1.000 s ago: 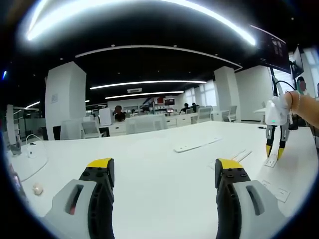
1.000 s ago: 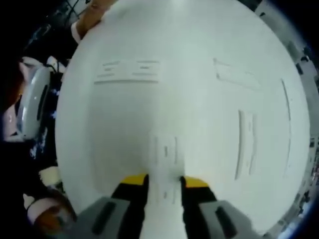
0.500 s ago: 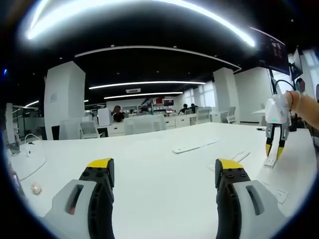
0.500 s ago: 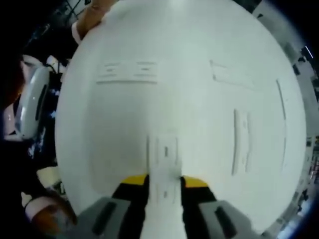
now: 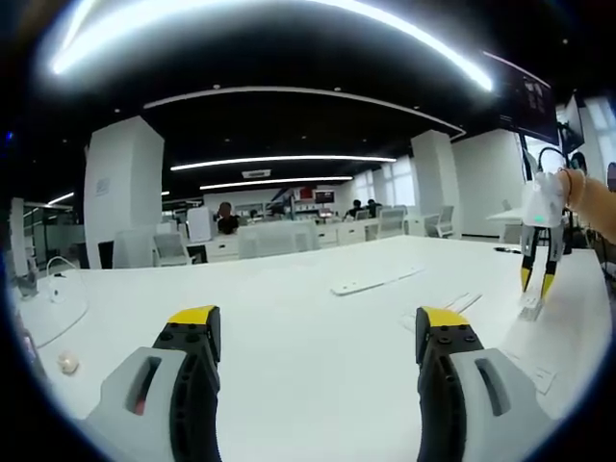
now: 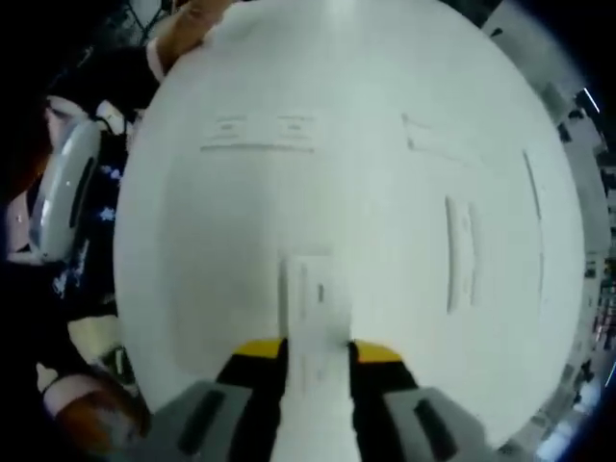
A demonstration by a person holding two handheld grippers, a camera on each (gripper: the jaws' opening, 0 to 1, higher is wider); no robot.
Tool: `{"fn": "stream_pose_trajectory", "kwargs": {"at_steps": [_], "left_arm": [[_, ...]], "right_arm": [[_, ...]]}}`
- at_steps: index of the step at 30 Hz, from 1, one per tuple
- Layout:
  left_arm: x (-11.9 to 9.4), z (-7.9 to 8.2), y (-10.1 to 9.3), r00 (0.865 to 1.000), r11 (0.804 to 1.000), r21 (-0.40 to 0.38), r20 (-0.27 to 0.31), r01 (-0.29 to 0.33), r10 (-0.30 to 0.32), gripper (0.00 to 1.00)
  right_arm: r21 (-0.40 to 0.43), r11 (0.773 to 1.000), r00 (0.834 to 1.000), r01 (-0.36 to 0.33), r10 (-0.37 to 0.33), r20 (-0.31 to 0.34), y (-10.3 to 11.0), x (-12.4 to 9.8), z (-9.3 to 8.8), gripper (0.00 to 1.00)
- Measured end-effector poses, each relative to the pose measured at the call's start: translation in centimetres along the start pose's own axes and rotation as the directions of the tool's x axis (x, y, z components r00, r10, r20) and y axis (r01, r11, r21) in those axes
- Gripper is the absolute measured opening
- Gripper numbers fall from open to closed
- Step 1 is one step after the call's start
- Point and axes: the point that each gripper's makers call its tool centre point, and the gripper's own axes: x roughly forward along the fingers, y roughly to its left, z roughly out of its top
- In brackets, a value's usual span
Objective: Locate the socket holder cover, grip the socket holder cover, clip it into the socket holder slot.
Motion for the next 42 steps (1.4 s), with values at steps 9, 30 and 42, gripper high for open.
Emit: {"fn": "stream_pose_trajectory", "kwargs": {"at_steps": [9,30,42], "left_arm": [[-0.1,-0.1,0.1,1.0,1.0,0.005,-0.004,-0.002,0.002,0.82],[0.0,0.0,0.3,1.0,1.0,0.007,0.002,-0.004,0.004,0.82],[0.0,0.0,0.5,1.0,1.0,0.009,0.004,-0.014,0.014,0.82]], "right_arm": [[0.009,1.0,1.0,0.019,-0.019,0.006,-0.1,-0.3,-0.4,0.28],[0.03,0.999,0.999,0.043,-0.042,-0.019,-2.3,-0.6,-3.8,0.28],[0.052,0.997,0.998,0.054,-0.053,-0.025,-4.6,-0.8,-5.8,0.28]]}}
